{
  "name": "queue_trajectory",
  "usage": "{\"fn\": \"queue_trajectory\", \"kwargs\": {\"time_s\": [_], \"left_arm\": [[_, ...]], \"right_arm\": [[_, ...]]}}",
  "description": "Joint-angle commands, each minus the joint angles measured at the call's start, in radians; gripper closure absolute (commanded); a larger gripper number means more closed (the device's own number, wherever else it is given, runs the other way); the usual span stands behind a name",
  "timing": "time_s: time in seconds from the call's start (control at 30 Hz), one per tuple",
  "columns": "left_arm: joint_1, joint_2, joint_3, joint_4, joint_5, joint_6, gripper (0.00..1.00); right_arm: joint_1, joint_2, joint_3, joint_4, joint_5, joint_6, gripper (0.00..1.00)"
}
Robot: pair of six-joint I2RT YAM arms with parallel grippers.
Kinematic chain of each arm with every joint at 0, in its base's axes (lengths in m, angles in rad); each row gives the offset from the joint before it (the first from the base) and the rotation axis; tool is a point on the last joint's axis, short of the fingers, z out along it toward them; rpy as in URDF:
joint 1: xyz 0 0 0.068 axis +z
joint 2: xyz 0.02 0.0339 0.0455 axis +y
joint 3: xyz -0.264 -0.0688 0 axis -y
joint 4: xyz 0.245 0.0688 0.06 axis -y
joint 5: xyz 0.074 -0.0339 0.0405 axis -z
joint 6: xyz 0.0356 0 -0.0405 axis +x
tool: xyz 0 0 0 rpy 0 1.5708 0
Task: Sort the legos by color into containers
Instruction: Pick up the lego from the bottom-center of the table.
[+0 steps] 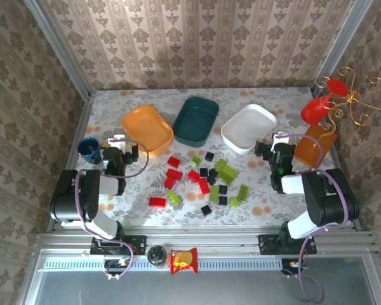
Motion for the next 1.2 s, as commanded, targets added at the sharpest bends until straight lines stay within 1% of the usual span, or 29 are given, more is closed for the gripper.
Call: {"fn": "queue_trajectory", "kwargs": {"time_s": [0.0,1.0,1.1,1.17], "left_arm": [[-0.006,0.004,0.002,0.035,-0.019,0.022,0.0],[0.001,0.003,0.01,0.017,-0.014,0.014,0.0],[0.036,-0.002,0.028,-0.027,0.012,-0.022,0.0],[0.041,-0.002,0.025,-0.024,0.02,-0.026,0.0]], "right_arm": [[-0.004,0.002,0.014,0.02,0.025,-0.011,0.0],[-0.004,0.003,0.014,0.021,0.025,-0.011,0.0],[-0.004,0.002,0.016,0.019,0.024,-0.009,0.0],[-0.006,0.004,0.02,0.011,0.024,-0.008,0.0]]}}
